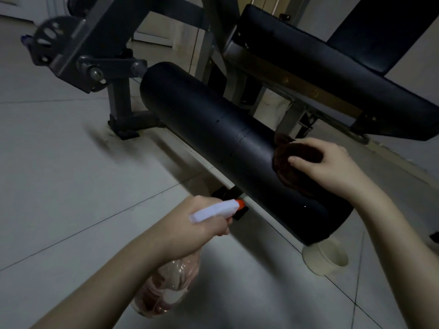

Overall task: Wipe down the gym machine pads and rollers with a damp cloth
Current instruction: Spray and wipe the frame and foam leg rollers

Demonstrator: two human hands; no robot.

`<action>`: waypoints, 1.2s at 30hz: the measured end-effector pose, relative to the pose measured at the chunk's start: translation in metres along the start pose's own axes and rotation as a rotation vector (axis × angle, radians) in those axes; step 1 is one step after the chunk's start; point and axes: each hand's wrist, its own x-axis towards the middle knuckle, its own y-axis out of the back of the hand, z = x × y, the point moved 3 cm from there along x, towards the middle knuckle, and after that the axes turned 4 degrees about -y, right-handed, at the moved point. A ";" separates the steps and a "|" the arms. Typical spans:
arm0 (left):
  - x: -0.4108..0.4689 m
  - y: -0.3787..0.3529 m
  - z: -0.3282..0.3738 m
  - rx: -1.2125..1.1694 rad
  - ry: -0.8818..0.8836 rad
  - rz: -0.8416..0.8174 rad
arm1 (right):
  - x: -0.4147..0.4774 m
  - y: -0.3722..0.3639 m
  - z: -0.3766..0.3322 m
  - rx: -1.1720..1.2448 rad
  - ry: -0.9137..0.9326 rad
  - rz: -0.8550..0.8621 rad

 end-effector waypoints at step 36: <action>0.017 0.039 -0.033 -0.088 0.160 0.523 | -0.022 0.019 0.022 0.077 -0.178 0.118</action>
